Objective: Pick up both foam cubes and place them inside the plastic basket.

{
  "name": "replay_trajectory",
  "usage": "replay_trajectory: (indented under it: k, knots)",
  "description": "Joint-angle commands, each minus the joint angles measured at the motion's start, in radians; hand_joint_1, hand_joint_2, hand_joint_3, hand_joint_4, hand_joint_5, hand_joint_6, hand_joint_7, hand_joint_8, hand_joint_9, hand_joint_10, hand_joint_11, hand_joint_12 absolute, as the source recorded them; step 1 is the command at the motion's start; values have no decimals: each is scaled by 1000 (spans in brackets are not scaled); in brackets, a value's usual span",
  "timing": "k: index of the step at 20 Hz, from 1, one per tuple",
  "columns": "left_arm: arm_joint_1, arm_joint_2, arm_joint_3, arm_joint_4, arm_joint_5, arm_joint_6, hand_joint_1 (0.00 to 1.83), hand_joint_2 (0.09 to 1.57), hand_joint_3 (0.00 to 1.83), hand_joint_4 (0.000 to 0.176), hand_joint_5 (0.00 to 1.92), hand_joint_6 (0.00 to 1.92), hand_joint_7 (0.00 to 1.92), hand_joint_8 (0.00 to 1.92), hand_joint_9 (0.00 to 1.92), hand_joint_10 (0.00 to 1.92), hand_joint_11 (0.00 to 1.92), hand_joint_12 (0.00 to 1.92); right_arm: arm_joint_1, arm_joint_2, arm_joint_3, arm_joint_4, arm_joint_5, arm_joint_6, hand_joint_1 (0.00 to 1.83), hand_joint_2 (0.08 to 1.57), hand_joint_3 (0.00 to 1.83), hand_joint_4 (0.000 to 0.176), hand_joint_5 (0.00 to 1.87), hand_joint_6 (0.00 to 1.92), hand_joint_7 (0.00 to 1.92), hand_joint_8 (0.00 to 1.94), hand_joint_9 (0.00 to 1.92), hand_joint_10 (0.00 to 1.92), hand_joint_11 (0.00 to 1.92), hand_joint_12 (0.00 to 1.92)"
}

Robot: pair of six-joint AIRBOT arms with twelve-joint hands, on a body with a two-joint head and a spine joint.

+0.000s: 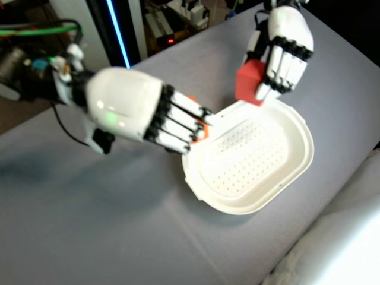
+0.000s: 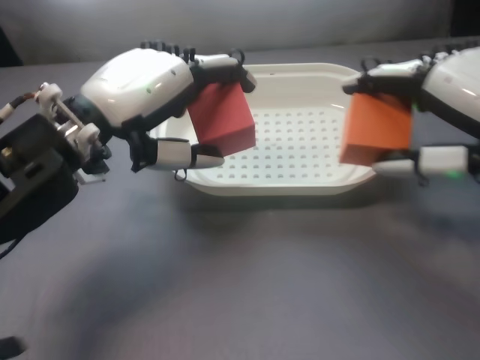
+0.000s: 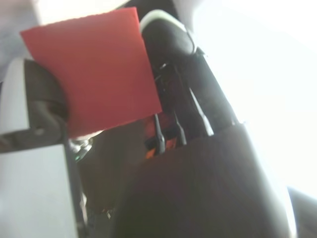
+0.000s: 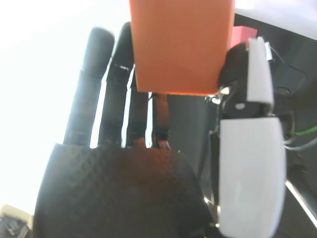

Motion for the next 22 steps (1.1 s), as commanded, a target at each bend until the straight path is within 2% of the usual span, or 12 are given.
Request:
replay_trajectory:
  k: [1, 2, 5, 6, 8, 10, 11, 13, 15, 20, 21, 22]
  knots:
    - [-11, -11, 22, -38, -33, 12, 1221, 1227, 2, 0, 724, 1112, 842, 1504, 977, 1642, 968, 1905, 20, -15, 28, 15, 54, 2, 1324, 1272, 1, 0, 536, 1470, 710, 1409, 711, 1578, 556, 1686]
    - [-14, -32, 49, -68, -2, 16, 1198, 1238, 0, 0, 634, 1333, 870, 1342, 890, 1356, 812, 1809, 29, -33, 50, 28, 32, 2, 1028, 1304, 7, 0, 387, 941, 577, 961, 580, 1170, 474, 1638]
    - [-15, -90, 129, -124, 58, 2, 799, 1196, 0, 0, 176, 247, 282, 189, 132, 702, 99, 1569, 51, -78, 102, 80, -49, -53, 156, 1278, 0, 16, 27, 69, 133, 81, 96, 489, 10, 1331]
    - [-15, -93, 132, -126, 66, 2, 695, 1193, 0, 37, 92, 144, 180, 73, 26, 446, 19, 1321, 58, -82, 103, 90, -63, -78, 70, 1243, 0, 49, 5, 13, 26, 15, 44, 291, 1, 1109]
    - [-12, -91, 130, -127, 66, 4, 532, 1108, 0, 122, 3, 5, 6, 2, 0, 17, 0, 174, 61, -82, 101, 94, -72, -90, 52, 1189, 0, 95, 0, 0, 0, 0, 1, 11, 0, 708]
    - [-7, -81, 121, -137, 54, 12, 490, 1046, 0, 143, 0, 0, 0, 0, 0, 0, 0, 6, 61, -81, 96, 95, -68, -90, 21, 1137, 0, 133, 0, 0, 0, 0, 0, 0, 0, 176]
    - [0, -66, 105, -154, 31, 27, 492, 1032, 0, 143, 0, 0, 0, 0, 0, 0, 0, 0, 61, -80, 84, 96, -54, -90, 36, 1111, 0, 122, 0, 0, 0, 0, 0, 0, 0, 34]
    - [22, -24, 62, -175, -38, 41, 493, 1015, 0, 154, 0, 0, 0, 0, 0, 0, 0, 0, 61, -40, 39, 96, 6, -90, 64, 1079, 0, 99, 0, 0, 0, 0, 0, 0, 0, 0]
    - [67, 33, 3, -195, -151, 40, 463, 1031, 0, 164, 0, 0, 0, 0, 0, 0, 0, 0, 61, 8, -19, 92, 89, -90, 77, 1104, 1, 121, 0, 0, 0, 0, 0, 0, 0, 0]
    - [219, 129, -119, -250, -482, -17, 512, 1150, 15, 110, 0, 0, 0, 0, 0, 0, 0, 0, -57, 159, -174, 80, 362, -90, 155, 1149, 15, 111, 0, 0, 0, 0, 0, 0, 0, 0]
    - [264, 153, -155, -267, -562, -19, 532, 1199, 11, 74, 0, 0, 0, 0, 0, 0, 0, 0, -106, 191, -218, 80, 453, -90, 164, 1152, 15, 102, 0, 0, 0, 0, 0, 0, 0, 0]
    - [292, 166, -175, -277, -612, -21, 600, 1215, 10, 65, 0, 0, 0, 0, 0, 0, 15, 7, -139, 212, -245, 81, 512, -90, 193, 1162, 16, 120, 0, 0, 0, 0, 0, 0, 0, 0]
